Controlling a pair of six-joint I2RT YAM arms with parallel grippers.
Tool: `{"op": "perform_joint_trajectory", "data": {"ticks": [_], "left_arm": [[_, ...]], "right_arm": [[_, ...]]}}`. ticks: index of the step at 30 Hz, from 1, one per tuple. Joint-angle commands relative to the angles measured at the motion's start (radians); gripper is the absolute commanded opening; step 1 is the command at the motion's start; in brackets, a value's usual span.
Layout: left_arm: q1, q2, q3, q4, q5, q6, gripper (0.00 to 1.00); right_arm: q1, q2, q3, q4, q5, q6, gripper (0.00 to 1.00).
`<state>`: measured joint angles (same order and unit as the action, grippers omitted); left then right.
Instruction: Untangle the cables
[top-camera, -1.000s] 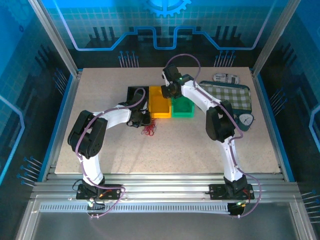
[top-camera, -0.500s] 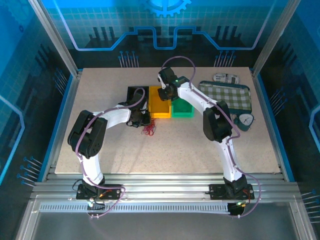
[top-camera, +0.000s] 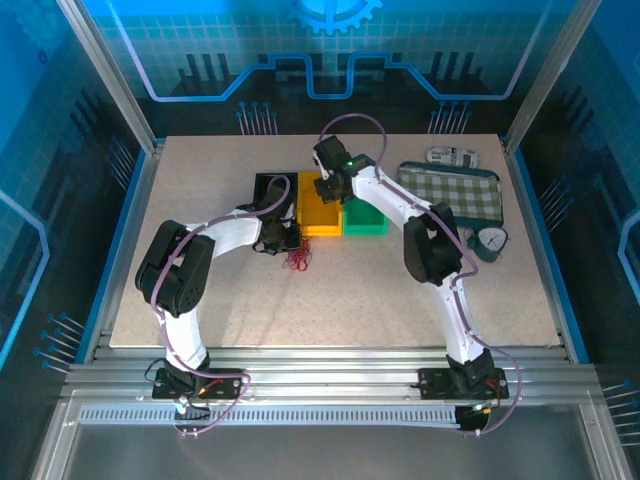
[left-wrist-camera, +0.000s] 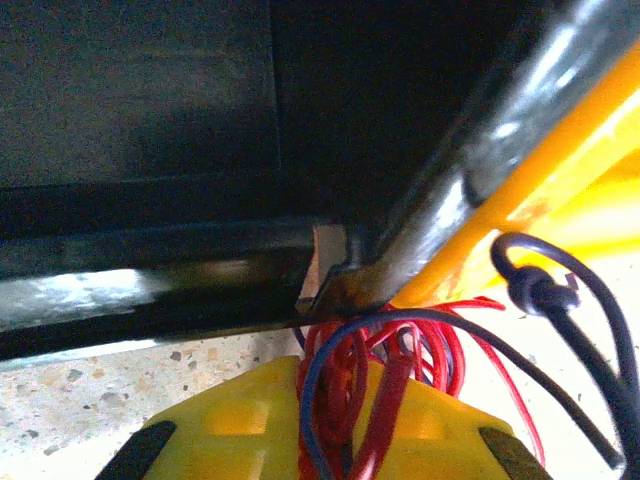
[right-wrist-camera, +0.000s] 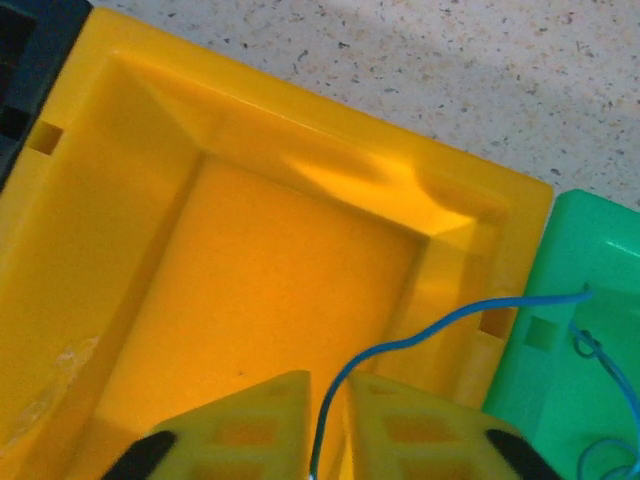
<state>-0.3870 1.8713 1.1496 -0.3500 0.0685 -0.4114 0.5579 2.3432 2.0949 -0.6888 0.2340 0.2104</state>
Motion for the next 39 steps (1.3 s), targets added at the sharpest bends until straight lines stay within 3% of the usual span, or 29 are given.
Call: {"op": "perform_joint_trajectory", "data": {"ticks": [1, 6, 13, 25, 39], "left_arm": [[0.012, 0.022, 0.016, -0.011, -0.006, 0.028, 0.00], [0.011, 0.024, 0.018, -0.010, -0.006, 0.029, 0.00], [0.011, 0.034, 0.028, -0.017, 0.000, 0.033, 0.00], [0.011, 0.060, 0.054, -0.027, 0.017, 0.040, 0.00], [0.012, 0.047, 0.042, -0.024, 0.011, 0.032, 0.00]], "right_arm": [[0.027, 0.038, 0.010, -0.071, 0.056, -0.022, 0.09], [0.028, 0.007, -0.014, -0.036, 0.050, -0.022, 0.01], [0.006, -0.146, -0.147, 0.082, 0.013, 0.013, 0.00], [-0.131, -0.336, -0.451, 0.241, -0.101, 0.139, 0.01], [-0.139, -0.172, -0.410, 0.163, -0.130, 0.152, 0.02]]}}
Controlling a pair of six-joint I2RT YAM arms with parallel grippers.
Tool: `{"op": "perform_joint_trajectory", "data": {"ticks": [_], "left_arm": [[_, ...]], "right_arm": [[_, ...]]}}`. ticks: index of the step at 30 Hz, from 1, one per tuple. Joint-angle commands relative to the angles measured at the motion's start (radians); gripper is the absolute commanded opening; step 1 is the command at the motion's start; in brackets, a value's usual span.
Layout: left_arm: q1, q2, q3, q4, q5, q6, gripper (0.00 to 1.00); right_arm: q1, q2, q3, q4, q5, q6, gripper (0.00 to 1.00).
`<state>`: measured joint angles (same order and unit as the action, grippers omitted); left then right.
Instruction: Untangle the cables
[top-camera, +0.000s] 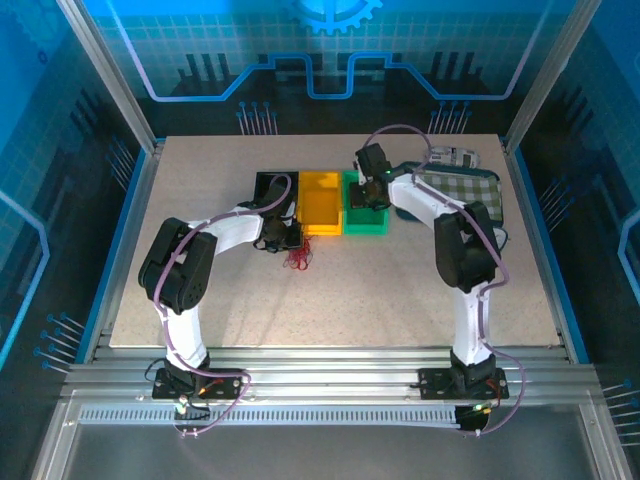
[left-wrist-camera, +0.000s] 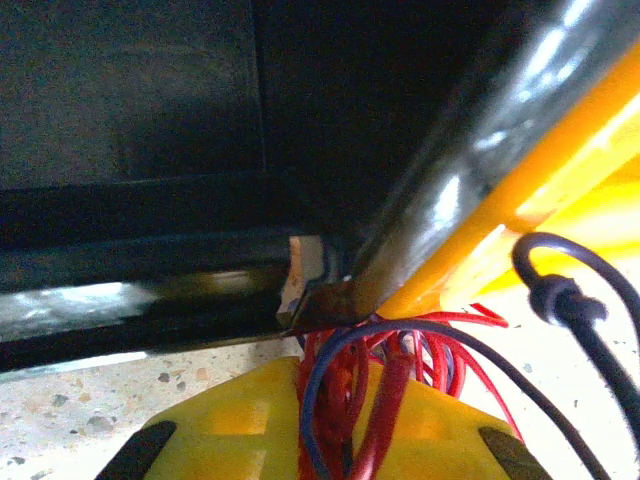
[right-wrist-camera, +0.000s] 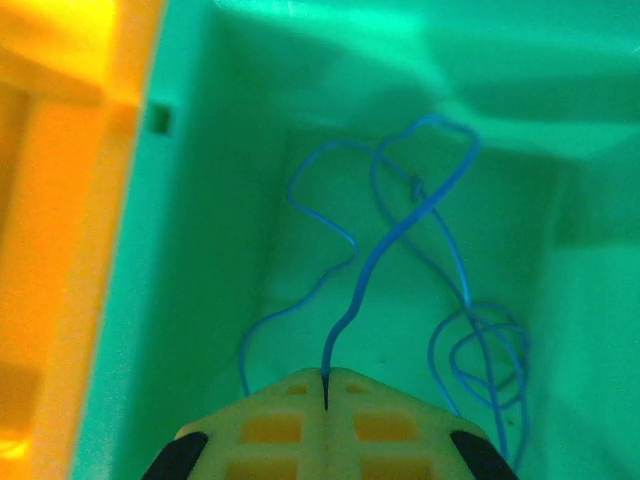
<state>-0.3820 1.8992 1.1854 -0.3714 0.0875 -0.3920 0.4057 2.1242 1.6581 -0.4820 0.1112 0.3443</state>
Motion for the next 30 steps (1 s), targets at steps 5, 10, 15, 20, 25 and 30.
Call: {"op": "perform_joint_trajectory", "data": {"ticks": [5, 10, 15, 20, 25, 30], "left_arm": [[0.006, 0.009, -0.006, 0.008, 0.000, 0.016, 0.00], [0.006, -0.006, -0.008, 0.016, 0.012, 0.014, 0.00], [0.006, -0.012, -0.003, 0.023, 0.021, 0.007, 0.00], [0.006, -0.014, 0.002, 0.034, 0.024, 0.001, 0.00], [0.006, -0.015, 0.002, 0.040, 0.029, -0.005, 0.00], [0.006, -0.024, -0.006, 0.050, 0.035, -0.008, 0.00]], "right_arm": [[0.016, 0.080, 0.049, -0.052, 0.007, 0.019, 0.04], [0.014, 0.015, 0.038, -0.016, 0.030, -0.002, 0.15], [0.013, -0.061, 0.023, -0.006, 0.059, -0.014, 0.27], [0.012, -0.119, -0.019, 0.008, 0.105, -0.005, 0.35], [0.013, -0.170, -0.077, 0.038, 0.133, -0.002, 0.41], [0.017, -0.276, -0.207, 0.167, 0.133, -0.021, 0.44]]}}
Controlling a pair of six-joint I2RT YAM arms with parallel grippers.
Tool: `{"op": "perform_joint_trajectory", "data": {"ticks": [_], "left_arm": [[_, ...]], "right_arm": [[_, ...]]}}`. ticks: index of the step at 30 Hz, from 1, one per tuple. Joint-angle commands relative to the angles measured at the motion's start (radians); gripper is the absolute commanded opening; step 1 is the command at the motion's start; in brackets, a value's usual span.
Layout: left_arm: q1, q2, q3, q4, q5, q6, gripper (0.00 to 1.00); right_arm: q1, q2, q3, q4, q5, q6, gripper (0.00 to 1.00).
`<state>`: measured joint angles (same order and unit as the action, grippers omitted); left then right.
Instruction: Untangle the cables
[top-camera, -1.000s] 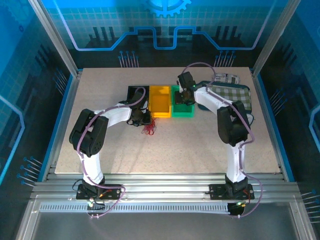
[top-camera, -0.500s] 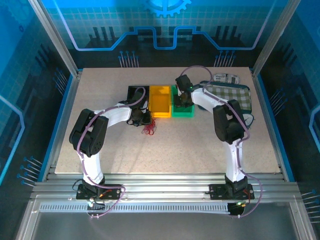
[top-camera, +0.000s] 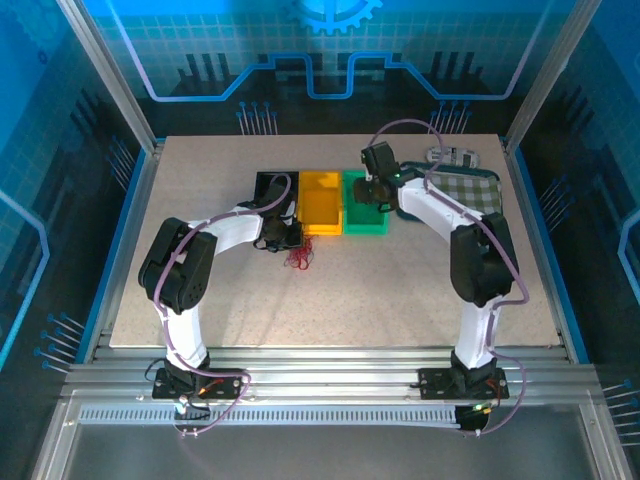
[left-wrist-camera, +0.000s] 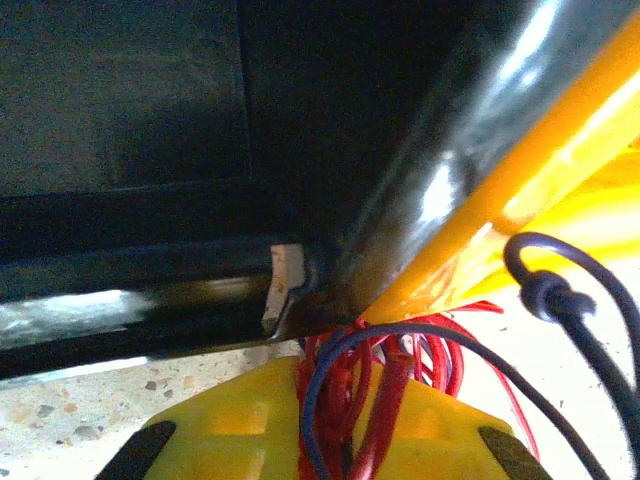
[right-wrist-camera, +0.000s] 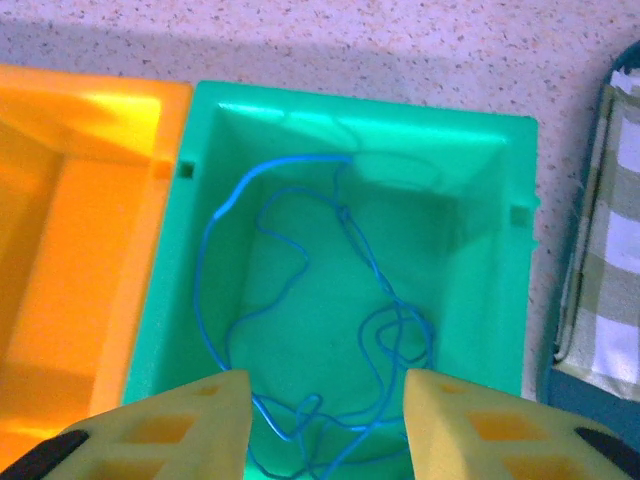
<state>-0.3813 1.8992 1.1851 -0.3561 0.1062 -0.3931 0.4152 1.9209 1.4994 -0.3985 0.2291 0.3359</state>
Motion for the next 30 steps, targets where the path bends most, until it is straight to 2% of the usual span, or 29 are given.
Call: {"op": "perform_joint_trajectory", "data": {"ticks": [1, 4, 9, 12, 16, 20, 30], "left_arm": [[0.005, -0.026, -0.008, 0.037, 0.020, -0.007, 0.00], [0.007, -0.035, -0.020, 0.054, 0.048, -0.006, 0.00], [0.031, -0.047, -0.039, 0.084, 0.171, -0.007, 0.00], [0.056, -0.080, -0.085, 0.129, 0.232, -0.029, 0.26], [0.076, -0.140, -0.143, 0.168, 0.262, -0.048, 0.39], [0.078, -0.200, -0.189, 0.189, 0.262, -0.057, 0.42], [0.109, -0.299, -0.296, 0.231, 0.199, -0.107, 0.42]], "right_arm": [[0.013, -0.099, -0.079, 0.120, -0.005, -0.025, 0.43], [0.052, -0.162, -0.158, 0.207, -0.123, -0.089, 0.43], [0.173, -0.196, -0.229, 0.203, -0.320, -0.197, 0.43], [0.227, -0.179, -0.262, 0.200, -0.361, -0.207, 0.42], [0.238, -0.143, -0.284, 0.216, -0.384, -0.157, 0.41], [0.237, -0.103, -0.267, 0.194, -0.404, -0.169, 0.40], [0.232, 0.021, -0.175, 0.132, -0.432, -0.206, 0.39]]}}
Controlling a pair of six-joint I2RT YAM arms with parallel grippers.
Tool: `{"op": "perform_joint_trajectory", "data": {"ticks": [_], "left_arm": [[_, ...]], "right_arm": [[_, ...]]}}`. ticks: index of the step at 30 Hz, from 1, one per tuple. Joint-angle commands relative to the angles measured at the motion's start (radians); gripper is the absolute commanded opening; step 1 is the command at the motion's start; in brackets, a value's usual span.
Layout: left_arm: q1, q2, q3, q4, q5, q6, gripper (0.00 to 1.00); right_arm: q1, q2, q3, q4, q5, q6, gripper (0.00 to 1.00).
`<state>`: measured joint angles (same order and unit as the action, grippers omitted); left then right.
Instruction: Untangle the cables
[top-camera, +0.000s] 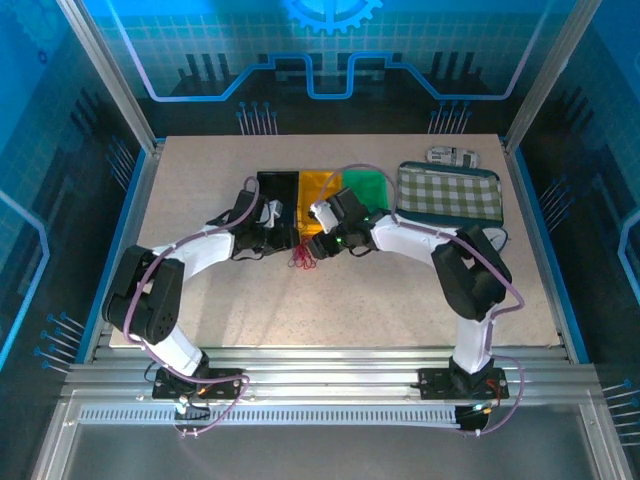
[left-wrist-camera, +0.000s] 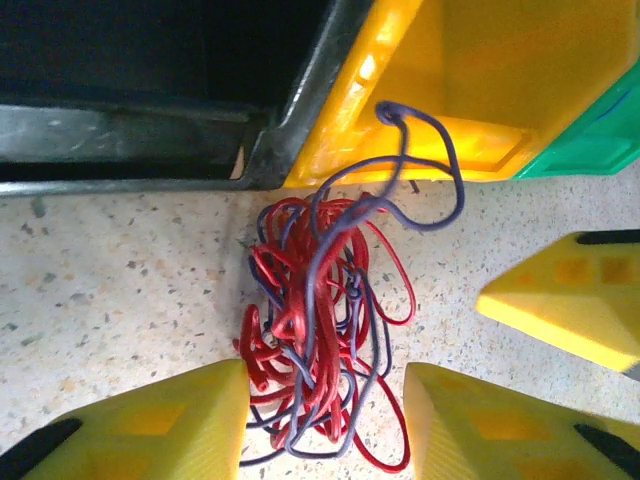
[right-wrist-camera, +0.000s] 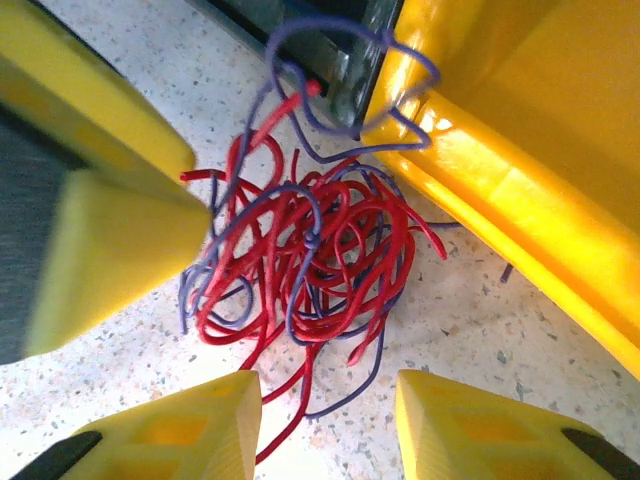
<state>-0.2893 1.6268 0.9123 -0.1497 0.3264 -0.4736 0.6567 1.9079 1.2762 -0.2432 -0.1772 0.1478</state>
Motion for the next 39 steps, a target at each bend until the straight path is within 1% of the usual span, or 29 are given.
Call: {"op": "perform_joint_trajectory", "data": {"ticks": [1, 8, 16, 19, 21, 23, 24, 27, 30, 34, 39], "left_arm": [[0.020, -0.027, -0.028, 0.025, -0.024, -0.029, 0.41], [0.036, 0.006, -0.026, 0.045, 0.003, -0.034, 0.39], [0.035, 0.047, 0.006, 0.032, 0.037, -0.012, 0.38], [0.036, 0.063, 0.013, 0.031, 0.041, -0.006, 0.38], [0.035, 0.076, 0.017, 0.035, 0.043, -0.004, 0.38], [0.036, 0.092, 0.028, 0.039, 0.046, -0.005, 0.37], [0.036, 0.100, 0.032, 0.044, 0.047, -0.007, 0.37], [0.036, 0.122, 0.047, 0.057, 0.068, -0.013, 0.36], [0.036, 0.129, 0.057, 0.052, 0.107, 0.008, 0.36], [0.036, 0.093, 0.035, 0.044, 0.141, 0.051, 0.38], [0.035, 0.014, -0.035, 0.071, 0.173, 0.068, 0.38]], "right_arm": [[-0.012, 0.046, 0.062, -0.024, -0.029, -0.013, 0.39], [-0.018, 0.118, 0.135, -0.045, -0.014, -0.008, 0.37], [-0.023, 0.185, 0.187, -0.074, -0.033, -0.008, 0.27], [-0.026, 0.195, 0.193, -0.072, -0.035, -0.002, 0.20], [-0.031, 0.187, 0.187, -0.066, -0.035, 0.001, 0.09], [-0.035, 0.164, 0.168, -0.050, -0.039, 0.004, 0.02], [-0.040, 0.149, 0.154, -0.039, -0.053, 0.007, 0.00], [-0.050, 0.104, 0.119, -0.031, -0.107, 0.012, 0.00], [-0.056, 0.066, 0.087, -0.035, -0.118, 0.020, 0.00], [-0.080, 0.034, 0.053, -0.023, -0.119, 0.064, 0.00], [-0.091, 0.044, 0.048, -0.009, -0.133, 0.093, 0.00]]}}
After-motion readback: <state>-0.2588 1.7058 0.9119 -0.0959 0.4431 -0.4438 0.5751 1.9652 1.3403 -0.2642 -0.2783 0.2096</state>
